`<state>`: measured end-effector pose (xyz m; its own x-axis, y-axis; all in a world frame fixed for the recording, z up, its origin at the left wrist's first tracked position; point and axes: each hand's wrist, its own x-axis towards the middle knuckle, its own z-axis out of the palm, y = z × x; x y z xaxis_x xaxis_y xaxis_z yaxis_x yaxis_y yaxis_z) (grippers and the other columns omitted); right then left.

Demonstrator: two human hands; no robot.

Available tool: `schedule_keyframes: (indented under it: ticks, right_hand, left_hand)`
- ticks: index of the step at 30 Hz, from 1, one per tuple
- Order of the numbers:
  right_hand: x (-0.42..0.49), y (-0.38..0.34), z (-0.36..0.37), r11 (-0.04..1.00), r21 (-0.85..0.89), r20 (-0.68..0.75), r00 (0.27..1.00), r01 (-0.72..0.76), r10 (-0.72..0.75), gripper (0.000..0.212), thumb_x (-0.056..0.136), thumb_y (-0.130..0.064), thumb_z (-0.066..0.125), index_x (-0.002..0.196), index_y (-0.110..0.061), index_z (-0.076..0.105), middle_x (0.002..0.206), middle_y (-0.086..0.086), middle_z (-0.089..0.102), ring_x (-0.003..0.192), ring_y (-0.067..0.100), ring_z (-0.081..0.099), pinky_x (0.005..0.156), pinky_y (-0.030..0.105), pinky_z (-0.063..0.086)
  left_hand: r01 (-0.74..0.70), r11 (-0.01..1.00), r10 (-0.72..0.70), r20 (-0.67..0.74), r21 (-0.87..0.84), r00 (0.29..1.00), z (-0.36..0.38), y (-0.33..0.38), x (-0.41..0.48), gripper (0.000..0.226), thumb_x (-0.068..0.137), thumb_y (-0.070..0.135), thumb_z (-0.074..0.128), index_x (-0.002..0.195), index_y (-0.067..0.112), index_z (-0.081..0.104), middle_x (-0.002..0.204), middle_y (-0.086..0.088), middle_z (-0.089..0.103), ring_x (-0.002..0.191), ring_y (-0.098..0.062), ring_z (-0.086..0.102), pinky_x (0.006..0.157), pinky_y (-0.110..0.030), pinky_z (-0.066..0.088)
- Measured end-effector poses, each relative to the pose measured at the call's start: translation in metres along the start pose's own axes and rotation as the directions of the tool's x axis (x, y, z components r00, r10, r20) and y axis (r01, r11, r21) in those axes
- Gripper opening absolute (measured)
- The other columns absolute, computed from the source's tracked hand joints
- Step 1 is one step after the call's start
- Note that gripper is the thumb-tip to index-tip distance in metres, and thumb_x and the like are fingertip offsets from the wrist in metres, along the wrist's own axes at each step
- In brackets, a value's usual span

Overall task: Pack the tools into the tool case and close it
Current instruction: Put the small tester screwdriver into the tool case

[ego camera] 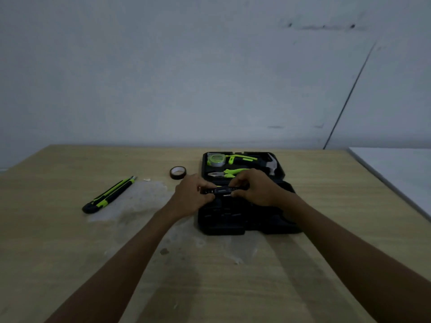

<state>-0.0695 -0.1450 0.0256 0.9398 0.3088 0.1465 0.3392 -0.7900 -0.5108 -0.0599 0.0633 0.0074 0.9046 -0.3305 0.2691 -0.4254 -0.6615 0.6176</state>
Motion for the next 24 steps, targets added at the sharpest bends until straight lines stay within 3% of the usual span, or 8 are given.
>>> schedule_keyframes:
  ticks: [3, 9, 15, 21, 24]
  right_hand:
    - [-0.007, 0.005, 0.002, 0.999, -0.039, 0.015, 1.000, -0.014, 0.015, 0.021, 0.079, -0.028, 0.073, 0.096, -0.017, 0.074, 0.089, -0.003, 0.066, 0.094, 0.020, 0.064, 0.089, 0.045, 0.050]
    - [-0.011, 0.008, 0.007, 0.998, -0.043, 0.027, 0.999, -0.039, 0.041, 0.023, 0.080, -0.030, 0.071, 0.100, -0.018, 0.073, 0.093, -0.006, 0.061, 0.102, 0.022, 0.060, 0.097, 0.053, 0.043]
    - [-0.005, 0.007, 0.016, 0.997, -0.009, 0.045, 0.996, -0.079, 0.079, 0.021, 0.078, -0.030, 0.072, 0.095, -0.018, 0.075, 0.097, 0.004, 0.072, 0.089, 0.020, 0.065, 0.086, 0.044, 0.054]
    - [-0.002, 0.006, 0.014, 0.995, -0.006, 0.057, 0.993, -0.102, 0.103, 0.020, 0.076, -0.025, 0.074, 0.095, -0.017, 0.074, 0.093, 0.006, 0.072, 0.083, 0.020, 0.066, 0.079, 0.037, 0.056]
    - [-0.001, 0.003, 0.014, 0.994, -0.004, 0.075, 0.992, -0.105, 0.105, 0.020, 0.076, -0.023, 0.074, 0.094, -0.016, 0.073, 0.092, 0.007, 0.072, 0.082, 0.020, 0.066, 0.078, 0.038, 0.057]
  left_hand:
    - [-0.013, 0.999, 0.011, 0.040, 0.051, 0.999, 0.003, 0.005, -0.003, 0.028, 0.075, 0.016, 0.071, 0.103, 0.014, 0.072, 0.074, 0.008, 0.051, 0.075, -0.013, 0.052, 0.071, -0.032, 0.045]
    - [0.019, 0.996, -0.023, 0.050, 0.082, 0.998, 0.005, 0.004, -0.006, 0.026, 0.074, 0.018, 0.073, 0.101, 0.016, 0.073, 0.087, -0.006, 0.060, 0.081, -0.020, 0.056, 0.074, -0.036, 0.048]
    - [0.082, 0.996, -0.085, 0.061, 0.038, 0.995, 0.003, 0.007, -0.005, 0.024, 0.075, 0.015, 0.071, 0.099, 0.011, 0.074, 0.097, -0.010, 0.068, 0.090, -0.022, 0.062, 0.081, -0.036, 0.051]
    - [0.087, 0.996, -0.088, 0.051, 0.029, 0.995, 0.002, 0.005, -0.007, 0.023, 0.077, 0.015, 0.068, 0.099, 0.014, 0.073, 0.100, -0.011, 0.066, 0.082, -0.019, 0.058, 0.070, -0.028, 0.042]
    - [0.084, 0.996, -0.085, 0.056, 0.028, 0.995, -0.001, 0.007, -0.007, 0.021, 0.080, 0.012, 0.066, 0.099, 0.011, 0.073, 0.094, -0.005, 0.065, 0.062, -0.003, 0.048, 0.059, -0.010, 0.037]
